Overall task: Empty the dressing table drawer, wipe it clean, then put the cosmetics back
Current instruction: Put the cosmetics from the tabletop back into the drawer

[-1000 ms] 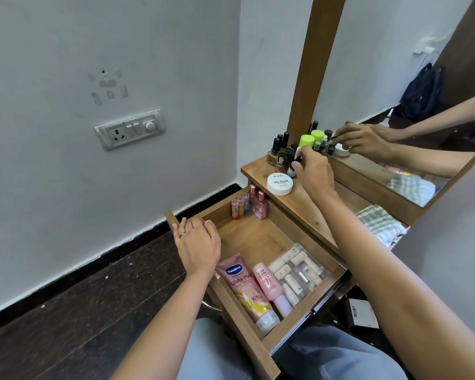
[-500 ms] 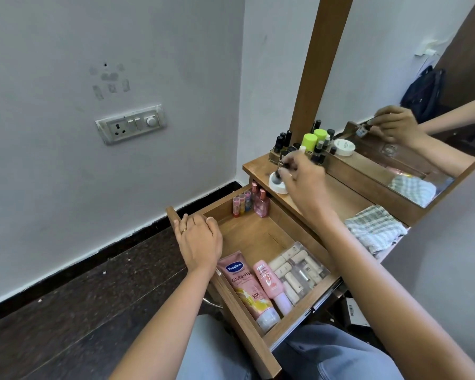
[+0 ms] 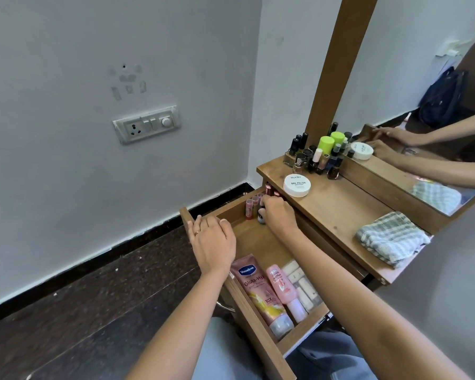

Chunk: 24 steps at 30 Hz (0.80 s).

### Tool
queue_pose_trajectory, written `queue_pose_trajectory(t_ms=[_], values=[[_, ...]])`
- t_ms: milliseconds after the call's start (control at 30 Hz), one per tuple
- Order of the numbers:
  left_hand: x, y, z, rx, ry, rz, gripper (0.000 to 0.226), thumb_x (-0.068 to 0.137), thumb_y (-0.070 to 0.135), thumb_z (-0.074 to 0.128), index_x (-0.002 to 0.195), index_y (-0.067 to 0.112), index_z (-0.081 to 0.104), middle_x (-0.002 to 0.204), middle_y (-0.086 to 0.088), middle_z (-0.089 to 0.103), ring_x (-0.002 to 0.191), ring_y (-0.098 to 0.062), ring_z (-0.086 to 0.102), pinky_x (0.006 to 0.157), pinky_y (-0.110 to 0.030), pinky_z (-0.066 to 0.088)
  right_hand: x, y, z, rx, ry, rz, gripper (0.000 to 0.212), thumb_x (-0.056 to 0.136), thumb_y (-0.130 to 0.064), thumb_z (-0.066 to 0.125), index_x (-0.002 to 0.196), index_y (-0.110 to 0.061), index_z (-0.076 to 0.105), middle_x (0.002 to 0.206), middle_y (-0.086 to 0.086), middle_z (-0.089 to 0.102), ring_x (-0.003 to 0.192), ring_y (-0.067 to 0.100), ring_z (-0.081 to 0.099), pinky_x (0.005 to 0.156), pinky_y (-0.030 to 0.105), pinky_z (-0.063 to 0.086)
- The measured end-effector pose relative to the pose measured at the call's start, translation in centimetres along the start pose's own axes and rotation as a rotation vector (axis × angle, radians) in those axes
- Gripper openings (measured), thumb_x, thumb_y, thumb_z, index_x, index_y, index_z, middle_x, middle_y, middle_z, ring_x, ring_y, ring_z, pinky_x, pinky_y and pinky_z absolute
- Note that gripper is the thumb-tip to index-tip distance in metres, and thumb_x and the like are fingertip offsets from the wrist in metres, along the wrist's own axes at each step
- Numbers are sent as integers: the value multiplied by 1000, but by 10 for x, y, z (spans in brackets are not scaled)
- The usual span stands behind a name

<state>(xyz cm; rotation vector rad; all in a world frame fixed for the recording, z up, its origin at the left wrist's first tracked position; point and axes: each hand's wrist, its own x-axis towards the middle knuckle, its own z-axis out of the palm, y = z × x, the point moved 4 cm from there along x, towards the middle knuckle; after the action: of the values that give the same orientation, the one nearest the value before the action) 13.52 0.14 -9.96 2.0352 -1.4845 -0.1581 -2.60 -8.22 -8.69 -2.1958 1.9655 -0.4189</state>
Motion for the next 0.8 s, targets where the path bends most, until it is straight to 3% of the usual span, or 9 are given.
queue_pose_trajectory(t_ms=[200, 500, 633, 800], values=[[0, 0, 1, -1, 2, 1, 44, 100, 28, 30, 113, 7, 67, 122, -9, 66, 134, -24, 43, 120, -41, 13, 9, 0, 2, -86, 46, 11, 16, 94, -10, 53, 108, -5, 59, 106, 15, 64, 98, 32, 63, 77, 40, 51], [0, -2, 1, -4, 1, -1, 44, 100, 28, 30, 113, 7, 66, 122, -9, 66, 134, -24, 43, 120, -41, 13, 11, -3, 5, -194, 89, -15, 20, 94, -6, 52, 114, -7, 55, 107, 13, 65, 93, 30, 66, 71, 36, 53], [0, -2, 1, -1, 0, 3, 47, 100, 29, 27, 113, 7, 66, 122, -9, 66, 134, -24, 44, 120, -41, 14, -2, -12, -18, -111, 158, -71, 22, 97, -14, 46, 116, -5, 53, 108, 14, 63, 95, 34, 63, 72, 38, 49], [0, -1, 1, -16, 19, 6, 44, 99, 28, 30, 108, 7, 68, 118, -10, 67, 131, -25, 46, 120, -41, 15, -13, 19, -114, 173, 482, -27, 23, 96, -25, 53, 111, -14, 66, 106, 6, 69, 93, 23, 64, 77, 31, 49]])
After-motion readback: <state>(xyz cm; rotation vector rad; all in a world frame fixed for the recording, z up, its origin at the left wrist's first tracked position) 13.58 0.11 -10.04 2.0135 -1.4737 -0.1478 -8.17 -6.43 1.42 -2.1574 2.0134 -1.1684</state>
